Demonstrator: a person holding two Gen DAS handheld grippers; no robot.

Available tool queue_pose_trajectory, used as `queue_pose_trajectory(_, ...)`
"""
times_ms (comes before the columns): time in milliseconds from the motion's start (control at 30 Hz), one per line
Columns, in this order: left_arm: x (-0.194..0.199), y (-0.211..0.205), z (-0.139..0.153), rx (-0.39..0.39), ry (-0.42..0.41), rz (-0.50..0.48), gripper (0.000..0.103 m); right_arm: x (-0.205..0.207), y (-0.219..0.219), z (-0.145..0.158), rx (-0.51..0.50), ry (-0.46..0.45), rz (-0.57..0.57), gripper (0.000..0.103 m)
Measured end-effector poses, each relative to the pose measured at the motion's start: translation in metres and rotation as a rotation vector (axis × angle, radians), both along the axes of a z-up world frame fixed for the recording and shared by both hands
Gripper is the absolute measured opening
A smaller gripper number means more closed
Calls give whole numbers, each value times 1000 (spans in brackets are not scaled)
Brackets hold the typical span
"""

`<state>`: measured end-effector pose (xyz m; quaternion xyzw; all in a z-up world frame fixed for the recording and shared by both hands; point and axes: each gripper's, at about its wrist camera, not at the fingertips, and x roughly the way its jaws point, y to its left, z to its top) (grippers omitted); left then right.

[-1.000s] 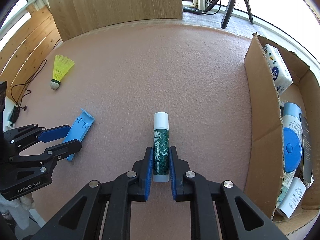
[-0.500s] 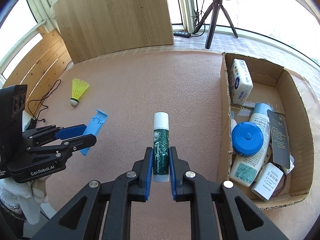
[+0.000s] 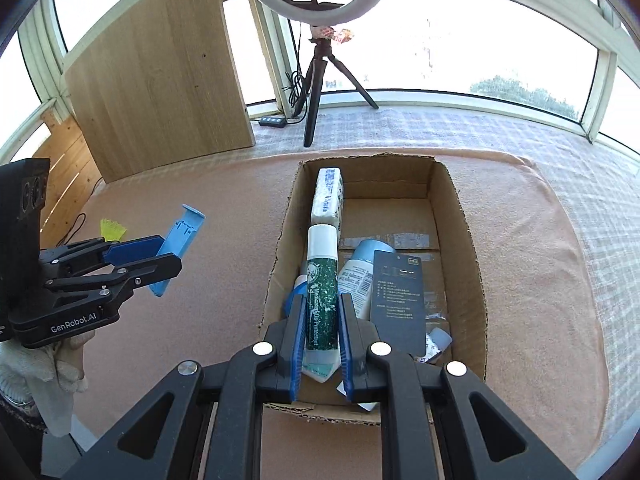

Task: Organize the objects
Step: 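Carry the phone stand and glue stick over the box with both tools, then lower both items into the box and open both tools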

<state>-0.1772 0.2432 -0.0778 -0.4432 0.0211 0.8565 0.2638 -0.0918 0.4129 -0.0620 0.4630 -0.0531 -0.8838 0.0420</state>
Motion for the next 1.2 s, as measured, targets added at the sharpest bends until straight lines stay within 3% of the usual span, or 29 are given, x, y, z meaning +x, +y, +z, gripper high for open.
queue_pose_trajectory(500, -67, 129, -6, -47, 29, -92, 39, -28, 53, -7, 24, -15, -22, 14)
queue_pose_trajectory(800, -92, 162, -17, -73, 30, -94, 39, -29, 65, -15, 7, -27, -15, 14)
queue_pose_trajectory(833, -93, 164, -18, -71, 27, -94, 45, -29, 67, -15, -5, -23, -11, 15)
queue_pose_trajectory(867, -95, 165, -18, -70, 22, -90, 61, -28, 68, -14, -16, -19, -6, 16)
queue_pose_trajectory(900, -96, 164, -17, -63, 28, -78, 68, -28, 68, -14, -16, -23, -1, 29)
queue_pose_trajectory(933, -97, 163, -15, -53, 38, -72, 71, -27, 67, -13, -4, -21, -3, 51)
queue_pose_trajectory(1000, -97, 162, -13, -52, 44, -71, 71, -22, 66, -9, 24, 14, -12, 70)
queue_pose_trajectory(1200, -94, 157, -10, -60, 57, -72, 71, -19, 63, -7, 31, 17, -10, 70)
